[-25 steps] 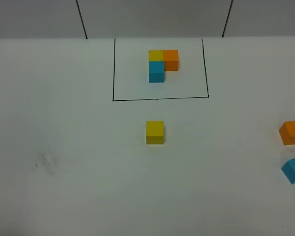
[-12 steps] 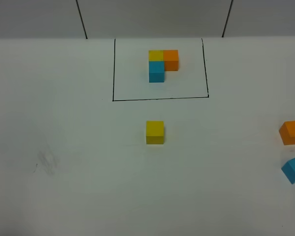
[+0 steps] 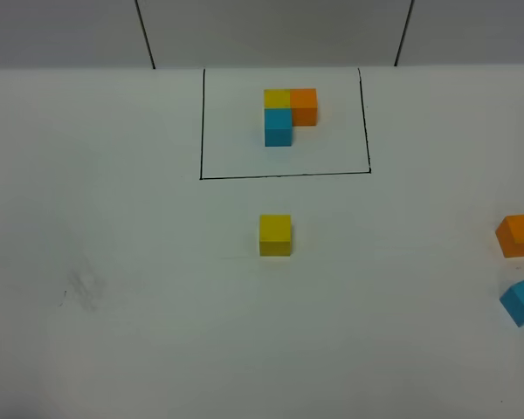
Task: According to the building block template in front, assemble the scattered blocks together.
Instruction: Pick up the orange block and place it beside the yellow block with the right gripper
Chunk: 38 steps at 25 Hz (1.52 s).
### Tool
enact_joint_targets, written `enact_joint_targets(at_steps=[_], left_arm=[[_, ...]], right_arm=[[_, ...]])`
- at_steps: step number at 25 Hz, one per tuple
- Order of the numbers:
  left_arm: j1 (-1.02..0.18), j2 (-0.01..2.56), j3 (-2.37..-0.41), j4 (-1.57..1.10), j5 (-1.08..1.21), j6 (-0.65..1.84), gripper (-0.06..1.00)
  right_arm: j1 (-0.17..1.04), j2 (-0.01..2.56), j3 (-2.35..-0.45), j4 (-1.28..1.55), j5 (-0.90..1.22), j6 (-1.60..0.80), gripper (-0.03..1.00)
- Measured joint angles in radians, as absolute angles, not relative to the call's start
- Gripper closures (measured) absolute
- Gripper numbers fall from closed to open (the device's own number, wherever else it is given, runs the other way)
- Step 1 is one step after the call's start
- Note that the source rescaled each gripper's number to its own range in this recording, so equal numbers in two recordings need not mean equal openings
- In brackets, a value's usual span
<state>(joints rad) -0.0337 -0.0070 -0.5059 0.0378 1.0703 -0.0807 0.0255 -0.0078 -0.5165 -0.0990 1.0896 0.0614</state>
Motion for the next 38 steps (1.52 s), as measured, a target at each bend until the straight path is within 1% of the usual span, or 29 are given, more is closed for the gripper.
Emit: enact_joint_targets(at_steps=[38], left_arm=[[-0.034, -0.007, -0.506, 0.038, 1.070, -0.080, 0.29]], right_arm=[[0.026, 0.000, -0.517, -0.115, 1.066, 0.082, 0.97]])
